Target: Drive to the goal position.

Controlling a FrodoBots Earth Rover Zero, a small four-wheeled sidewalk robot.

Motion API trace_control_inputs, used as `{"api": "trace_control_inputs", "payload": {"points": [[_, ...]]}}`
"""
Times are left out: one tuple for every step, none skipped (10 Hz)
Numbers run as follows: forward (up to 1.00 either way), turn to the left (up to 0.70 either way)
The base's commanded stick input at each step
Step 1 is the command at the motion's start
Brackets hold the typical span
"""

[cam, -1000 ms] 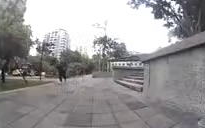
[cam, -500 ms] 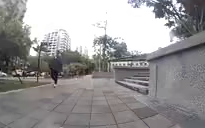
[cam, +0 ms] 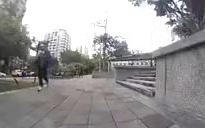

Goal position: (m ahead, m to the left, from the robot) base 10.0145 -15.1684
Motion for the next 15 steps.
{"api": "trace_control_inputs", "payload": {"points": [[0.70,0.00],[0.70,0.00],[0.70,0.00],[0.70,0.00],[0.70,0.00],[0.70,0.00],[0.70,0.00],[0.70,0.00],[0.70,0.00],[0.70,0.05],[0.70,0.14],[0.70,0.12],[0.70,0.04],[0.70,0.00],[0.70,0.00]]}}
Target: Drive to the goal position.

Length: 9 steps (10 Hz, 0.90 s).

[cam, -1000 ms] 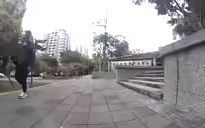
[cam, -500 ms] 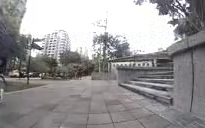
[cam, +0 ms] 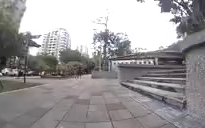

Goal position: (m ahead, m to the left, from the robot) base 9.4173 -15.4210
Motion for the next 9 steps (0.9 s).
{"api": "trace_control_inputs", "payload": {"points": [[0.70,0.00],[0.70,0.00],[0.70,0.00],[0.70,0.00],[0.70,0.00],[0.70,0.00],[0.70,0.00],[0.70,0.00],[0.70,0.00]]}}
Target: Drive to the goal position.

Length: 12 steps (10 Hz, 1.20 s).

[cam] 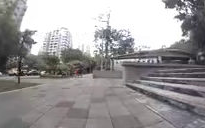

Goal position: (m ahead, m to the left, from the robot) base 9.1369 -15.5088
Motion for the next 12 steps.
{"api": "trace_control_inputs", "payload": {"points": [[0.70,0.00],[0.70,0.00],[0.70,0.00],[0.70,0.00],[0.70,0.00],[0.70,0.00],[0.70,0.00],[0.70,0.00],[0.70,0.00],[0.70,0.00],[0.70,0.00],[0.70,0.00]]}}
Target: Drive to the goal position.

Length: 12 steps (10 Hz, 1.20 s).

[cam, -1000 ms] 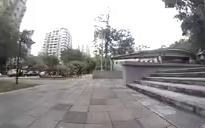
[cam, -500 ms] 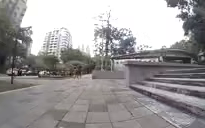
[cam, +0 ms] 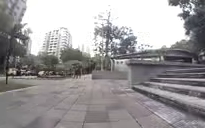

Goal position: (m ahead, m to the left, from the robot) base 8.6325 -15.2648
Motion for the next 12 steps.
{"api": "trace_control_inputs", "payload": {"points": [[0.70,0.00],[0.70,0.00],[0.70,0.00],[0.70,0.00],[0.70,0.00],[0.70,0.00],[0.70,0.00],[0.70,0.00],[0.70,0.00],[0.70,0.00],[0.70,0.00],[0.70,0.00]]}}
